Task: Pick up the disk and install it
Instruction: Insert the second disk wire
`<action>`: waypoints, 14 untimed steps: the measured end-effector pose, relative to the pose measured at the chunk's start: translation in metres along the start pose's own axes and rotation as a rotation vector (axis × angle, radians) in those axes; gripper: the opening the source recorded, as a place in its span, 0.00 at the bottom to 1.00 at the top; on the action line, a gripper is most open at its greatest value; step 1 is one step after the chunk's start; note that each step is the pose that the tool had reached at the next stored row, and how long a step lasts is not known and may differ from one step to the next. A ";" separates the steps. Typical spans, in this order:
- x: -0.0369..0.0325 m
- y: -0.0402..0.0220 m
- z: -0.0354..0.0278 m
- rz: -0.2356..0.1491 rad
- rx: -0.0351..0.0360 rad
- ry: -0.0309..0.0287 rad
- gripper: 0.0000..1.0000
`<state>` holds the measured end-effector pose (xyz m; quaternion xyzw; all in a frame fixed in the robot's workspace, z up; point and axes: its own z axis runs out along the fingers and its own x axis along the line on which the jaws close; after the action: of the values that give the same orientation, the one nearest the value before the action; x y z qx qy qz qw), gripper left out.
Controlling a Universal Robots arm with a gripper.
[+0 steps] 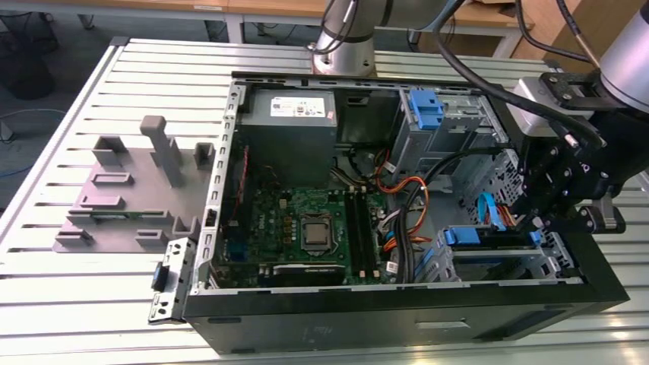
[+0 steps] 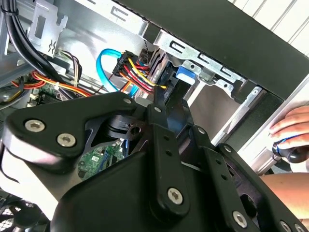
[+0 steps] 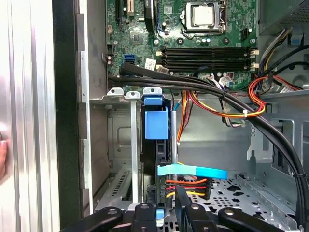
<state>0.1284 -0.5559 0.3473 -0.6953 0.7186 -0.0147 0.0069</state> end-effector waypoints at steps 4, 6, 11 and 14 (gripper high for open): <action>0.0000 0.0000 -0.0001 0.000 -0.0039 0.0002 0.30; 0.0000 0.0000 0.0000 0.000 -0.0050 0.0002 0.30; 0.0001 0.0000 -0.0010 0.000 -0.0055 0.0000 0.30; 0.0000 -0.0001 -0.0017 0.000 -0.0055 0.0001 0.30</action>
<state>0.1285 -0.5559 0.3489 -0.6953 0.7186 -0.0128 0.0049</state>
